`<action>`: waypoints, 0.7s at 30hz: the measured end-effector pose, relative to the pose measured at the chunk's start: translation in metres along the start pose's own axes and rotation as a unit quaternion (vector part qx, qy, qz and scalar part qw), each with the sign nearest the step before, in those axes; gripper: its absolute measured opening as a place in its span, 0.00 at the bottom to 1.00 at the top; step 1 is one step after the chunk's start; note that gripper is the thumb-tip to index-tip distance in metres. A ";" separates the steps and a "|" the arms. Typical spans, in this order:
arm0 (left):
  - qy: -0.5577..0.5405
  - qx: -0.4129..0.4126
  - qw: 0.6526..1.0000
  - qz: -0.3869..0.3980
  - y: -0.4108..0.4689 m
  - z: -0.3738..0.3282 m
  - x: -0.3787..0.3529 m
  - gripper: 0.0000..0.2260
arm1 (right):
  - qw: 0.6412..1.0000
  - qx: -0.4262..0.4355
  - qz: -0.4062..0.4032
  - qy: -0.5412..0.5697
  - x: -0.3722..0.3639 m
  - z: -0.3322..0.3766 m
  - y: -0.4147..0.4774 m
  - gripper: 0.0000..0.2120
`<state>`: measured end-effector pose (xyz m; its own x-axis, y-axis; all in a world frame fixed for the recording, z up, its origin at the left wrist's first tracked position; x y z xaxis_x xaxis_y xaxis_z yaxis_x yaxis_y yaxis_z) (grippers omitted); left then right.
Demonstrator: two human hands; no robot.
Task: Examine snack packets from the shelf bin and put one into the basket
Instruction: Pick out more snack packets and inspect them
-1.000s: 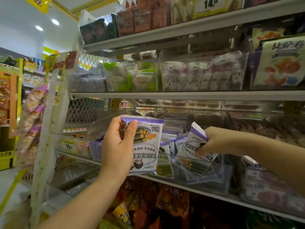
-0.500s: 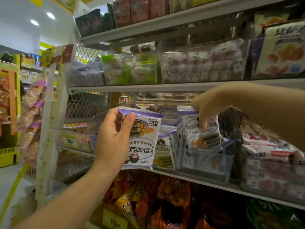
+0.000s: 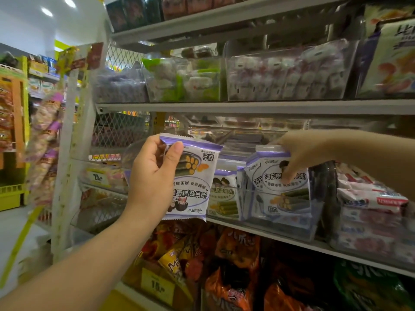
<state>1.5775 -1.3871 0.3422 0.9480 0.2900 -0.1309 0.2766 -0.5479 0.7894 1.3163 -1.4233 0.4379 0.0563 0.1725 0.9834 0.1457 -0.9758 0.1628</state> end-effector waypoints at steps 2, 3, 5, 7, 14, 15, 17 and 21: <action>-0.007 0.002 1.000 -0.005 0.000 0.000 -0.001 0.10 | 0.991 -0.005 -0.103 0.080 -0.005 -0.012 -0.006 0.27; -0.015 0.004 1.000 -0.006 0.001 0.000 -0.002 0.09 | 0.981 -0.016 -0.155 0.116 -0.011 -0.017 -0.010 0.31; -0.022 0.000 1.000 -0.006 0.000 -0.001 -0.007 0.08 | 0.943 -0.026 -0.247 0.222 -0.019 -0.020 -0.016 0.33; -0.025 -0.006 1.000 -0.006 -0.002 -0.002 -0.012 0.08 | 0.890 -0.015 -0.314 0.330 -0.028 -0.019 -0.021 0.32; -0.023 -0.008 1.000 0.011 -0.005 -0.009 -0.019 0.10 | 0.842 -0.002 -0.246 0.481 -0.067 -0.007 -0.015 0.22; -0.021 -0.012 1.000 0.012 -0.005 -0.010 -0.019 0.10 | 0.860 -0.006 -0.203 0.468 -0.070 -0.004 -0.012 0.27; -0.016 -0.016 1.000 0.013 -0.004 -0.012 -0.018 0.10 | 0.892 -0.009 -0.153 0.426 -0.066 0.000 -0.007 0.30; -0.008 -0.012 1.000 0.011 -0.006 -0.013 -0.012 0.08 | 0.950 0.002 -0.100 0.297 -0.031 -0.002 -0.004 0.25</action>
<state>1.5623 -1.3772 0.3472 0.9565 0.2646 -0.1232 0.2518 -0.5348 0.8066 1.3119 -1.4251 0.4074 -0.5402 0.2479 0.8042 0.0974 -0.9308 0.3524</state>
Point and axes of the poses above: each hand's wrist, its own y-axis towards the middle knuckle, its own x-axis out of the back of the hand, z = x × y, the point moved 4 cm from there along y, towards the middle knuckle, and after that the axes turned 2 degrees about y, right-handed, at the moved point
